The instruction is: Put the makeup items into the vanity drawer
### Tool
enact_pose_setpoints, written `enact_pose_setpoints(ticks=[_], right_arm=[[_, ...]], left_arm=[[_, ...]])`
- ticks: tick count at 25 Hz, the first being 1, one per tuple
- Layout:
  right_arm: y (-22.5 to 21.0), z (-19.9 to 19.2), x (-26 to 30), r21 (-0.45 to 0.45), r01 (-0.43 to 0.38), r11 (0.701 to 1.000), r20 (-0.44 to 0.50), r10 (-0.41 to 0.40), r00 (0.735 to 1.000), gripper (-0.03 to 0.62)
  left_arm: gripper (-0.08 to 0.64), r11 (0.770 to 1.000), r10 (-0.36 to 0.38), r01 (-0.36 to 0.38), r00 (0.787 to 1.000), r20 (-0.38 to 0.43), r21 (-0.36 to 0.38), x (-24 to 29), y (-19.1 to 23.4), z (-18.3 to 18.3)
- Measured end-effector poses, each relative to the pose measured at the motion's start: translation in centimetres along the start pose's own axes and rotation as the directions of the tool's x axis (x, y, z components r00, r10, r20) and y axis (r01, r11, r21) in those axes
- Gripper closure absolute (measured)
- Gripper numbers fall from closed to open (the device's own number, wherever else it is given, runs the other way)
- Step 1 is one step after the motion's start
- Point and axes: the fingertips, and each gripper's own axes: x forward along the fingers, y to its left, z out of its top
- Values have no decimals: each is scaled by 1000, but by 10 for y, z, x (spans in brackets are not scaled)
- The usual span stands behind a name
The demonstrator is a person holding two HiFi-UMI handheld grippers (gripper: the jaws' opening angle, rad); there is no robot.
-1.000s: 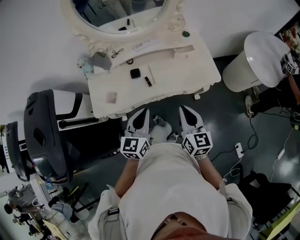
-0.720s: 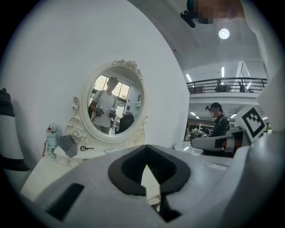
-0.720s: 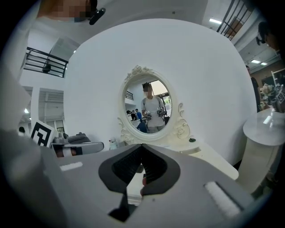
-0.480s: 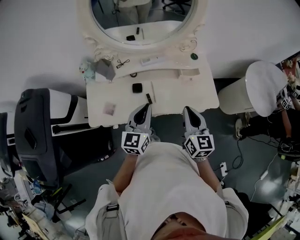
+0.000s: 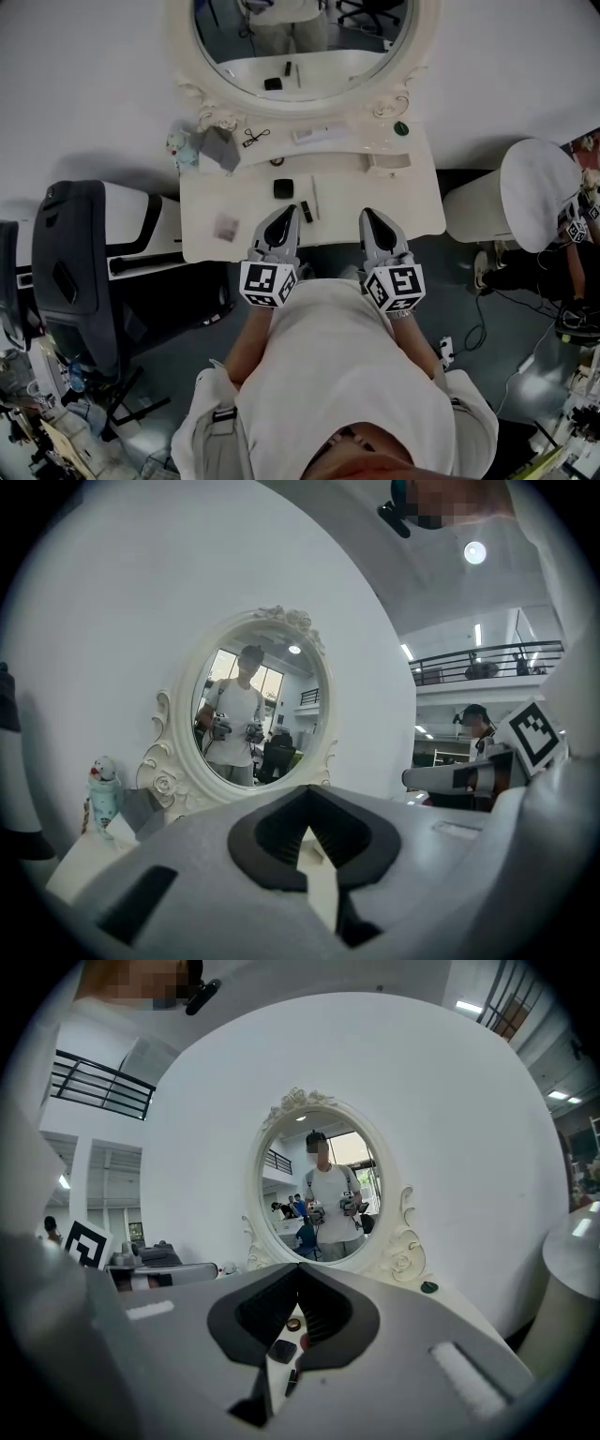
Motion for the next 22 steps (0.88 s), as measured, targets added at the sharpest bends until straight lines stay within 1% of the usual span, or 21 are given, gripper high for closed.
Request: enact_pose_setpoints(ticks=[6,9,14,16,18,22], right_arm=[[-30,2,11,15,-2,1000,-2,2,1000,583],[-46,4,14,15,-19,1000,-18,19,1000,583],[-77,12,28,40,-41,998,-24,42,999,583],[-80,13,33,29,-65,997,-32,66,997,583],[-83,10,38,20,-85,996,-49,86,995,583],[-91,1,47,37,-110,993,-91,113,989,583]], left_arm=[[558,1000,21,-21,999,-24,23,27,-3,-5],[558,998,53,-52,998,-44,28,39,-5,-10],[558,994,107,-105,989,-100,28,58,-10,-28],[558,991,136,-134,983,-122,23,61,-9,-36],[558,983,181,-181,973,-140,17,66,-3,-44],[552,959,278,-283,945,-173,-2,75,14,-60]])
